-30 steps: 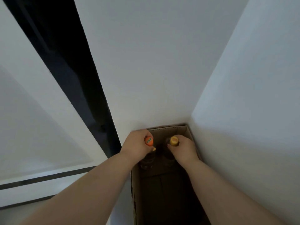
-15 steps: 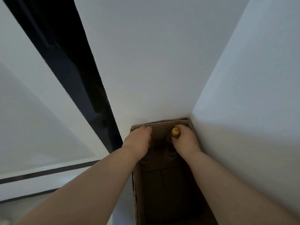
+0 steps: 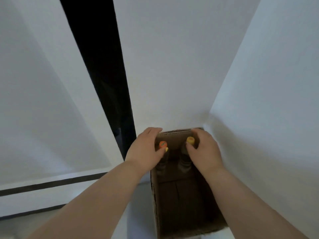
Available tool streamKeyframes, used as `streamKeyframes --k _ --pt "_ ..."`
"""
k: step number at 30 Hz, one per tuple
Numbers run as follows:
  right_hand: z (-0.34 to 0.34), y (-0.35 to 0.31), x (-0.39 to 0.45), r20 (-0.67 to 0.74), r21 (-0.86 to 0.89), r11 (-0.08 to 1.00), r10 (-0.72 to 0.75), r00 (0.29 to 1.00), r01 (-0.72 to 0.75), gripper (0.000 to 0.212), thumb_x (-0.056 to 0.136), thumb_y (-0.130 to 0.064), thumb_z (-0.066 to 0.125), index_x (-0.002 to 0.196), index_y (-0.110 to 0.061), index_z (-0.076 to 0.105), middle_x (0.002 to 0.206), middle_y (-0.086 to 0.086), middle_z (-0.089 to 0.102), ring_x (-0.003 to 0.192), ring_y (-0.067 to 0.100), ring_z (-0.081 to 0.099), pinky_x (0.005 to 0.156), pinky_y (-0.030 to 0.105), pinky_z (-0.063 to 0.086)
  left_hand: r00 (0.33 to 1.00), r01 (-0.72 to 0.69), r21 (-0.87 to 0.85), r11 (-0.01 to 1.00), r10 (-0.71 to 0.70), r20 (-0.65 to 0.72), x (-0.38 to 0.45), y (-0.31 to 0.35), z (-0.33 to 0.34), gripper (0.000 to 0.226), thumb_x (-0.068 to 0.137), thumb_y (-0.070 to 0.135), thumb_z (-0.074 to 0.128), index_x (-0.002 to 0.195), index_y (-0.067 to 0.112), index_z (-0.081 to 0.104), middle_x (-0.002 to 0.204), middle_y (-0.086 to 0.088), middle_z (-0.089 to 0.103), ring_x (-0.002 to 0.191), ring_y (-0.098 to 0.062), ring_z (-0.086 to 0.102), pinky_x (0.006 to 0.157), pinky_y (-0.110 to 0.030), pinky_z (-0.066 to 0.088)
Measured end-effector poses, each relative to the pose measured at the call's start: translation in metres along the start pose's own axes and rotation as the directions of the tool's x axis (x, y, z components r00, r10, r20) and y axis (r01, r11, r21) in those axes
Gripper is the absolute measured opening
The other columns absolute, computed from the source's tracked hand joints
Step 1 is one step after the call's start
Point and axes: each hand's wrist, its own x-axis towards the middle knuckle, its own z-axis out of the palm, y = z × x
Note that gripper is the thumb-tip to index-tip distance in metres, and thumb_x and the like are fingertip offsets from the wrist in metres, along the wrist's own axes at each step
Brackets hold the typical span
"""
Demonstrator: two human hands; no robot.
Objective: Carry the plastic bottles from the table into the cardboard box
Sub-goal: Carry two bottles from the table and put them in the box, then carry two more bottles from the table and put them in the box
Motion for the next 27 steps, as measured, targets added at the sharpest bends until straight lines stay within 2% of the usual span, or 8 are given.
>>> streamKeyframes --k 3,8,10,13,17,19,24,27 --pt "-0.019 -0.024 -0.044 -0.037 0.035 0.999 -0.037 0.999 0.038 0.049 0.088 -0.026 0.069 0.134 -0.021 0.057 0.131 -0.002 0.061 0.121 0.016 0.057 0.102 0.024 0.041 0.998 0.013 -0.131 0.991 -0.020 -0.055 -0.046 0.011 -0.031 0.067 0.089 0.045 0.065 0.148 0.037 0.035 0.152 0.015 0.042 0.138 -0.007 0.041 0.105 -0.018 0.027" --pt "-0.045 -0.067 -0.155 -0.095 0.190 0.974 -0.109 0.989 0.125 0.049 0.088 -0.028 0.070 0.135 -0.027 0.057 0.134 -0.008 0.061 0.124 0.010 0.057 0.110 0.035 0.044 0.995 -0.044 -0.305 0.951 0.014 -0.101 -0.157 0.012 -0.088 0.067 0.091 0.037 0.065 0.148 0.042 0.031 0.153 0.020 0.038 0.139 0.001 0.035 0.114 -0.032 0.035" --pt "-0.050 -0.085 -0.209 -0.088 0.300 0.946 -0.103 0.991 0.125 0.047 0.089 -0.027 0.069 0.135 -0.034 0.056 0.133 -0.014 0.062 0.124 0.004 0.056 0.110 0.034 0.044 0.992 -0.061 -0.406 0.912 0.009 -0.129 -0.211 0.009 -0.109 0.063 0.092 0.033 0.065 0.147 0.040 0.036 0.150 0.021 0.042 0.135 0.007 0.037 0.115 -0.029 0.034" --pt "-0.056 -0.118 -0.294 -0.117 0.487 0.861 -0.102 0.988 0.146 0.043 0.089 -0.019 0.070 0.129 -0.034 0.061 0.124 -0.016 0.066 0.120 0.002 0.061 0.107 0.035 0.048 0.983 -0.104 -0.524 0.846 0.008 -0.181 -0.299 0.002 -0.142 0.057 0.092 0.022 0.065 0.144 0.035 0.043 0.144 0.020 0.050 0.131 0.006 0.047 0.115 -0.031 0.038" --pt "-0.067 -0.168 -0.398 -0.073 0.644 0.744 -0.172 0.982 0.178 0.041 0.089 -0.016 0.069 0.123 -0.038 0.062 0.117 -0.019 0.070 0.111 0.001 0.066 0.099 0.030 0.052 0.965 -0.146 -0.566 0.812 -0.010 -0.263 -0.416 -0.005 -0.191 0.060 0.091 0.022 0.065 0.140 0.047 0.042 0.140 0.029 0.049 0.126 0.006 0.053 0.096 -0.030 0.054" --pt "-0.073 -0.187 -0.441 -0.045 0.690 0.697 -0.228 0.973 0.195 0.044 0.088 -0.016 0.069 0.121 -0.043 0.060 0.117 -0.023 0.069 0.112 0.003 0.065 0.096 0.029 0.052 0.953 -0.168 -0.587 0.792 -0.021 -0.302 -0.467 -0.004 -0.211 0.066 0.087 0.025 0.067 0.138 0.055 0.039 0.142 0.033 0.045 0.127 0.004 0.053 0.087 -0.035 0.058" --pt "-0.091 -0.208 -0.546 -0.024 0.762 0.603 -0.338 0.941 0.236 0.062 0.070 -0.040 0.069 0.130 -0.044 0.056 0.126 -0.020 0.066 0.120 0.009 0.063 0.103 0.046 0.051 0.914 -0.209 -0.588 0.781 -0.058 -0.401 -0.593 0.008 -0.240 0.075 0.077 0.038 0.070 0.140 0.058 0.034 0.143 0.031 0.045 0.127 -0.002 0.056 0.092 -0.044 0.057" --pt "-0.103 -0.210 -0.606 -0.002 0.766 0.589 -0.399 0.917 0.258 0.067 0.072 -0.039 0.068 0.136 -0.039 0.053 0.131 -0.013 0.065 0.121 0.010 0.063 0.104 0.047 0.050 0.889 -0.230 -0.554 0.800 -0.059 -0.453 -0.662 0.023 -0.240 0.075 0.080 0.031 0.069 0.142 0.055 0.034 0.142 0.030 0.046 0.125 0.000 0.057 0.092 -0.035 0.056"
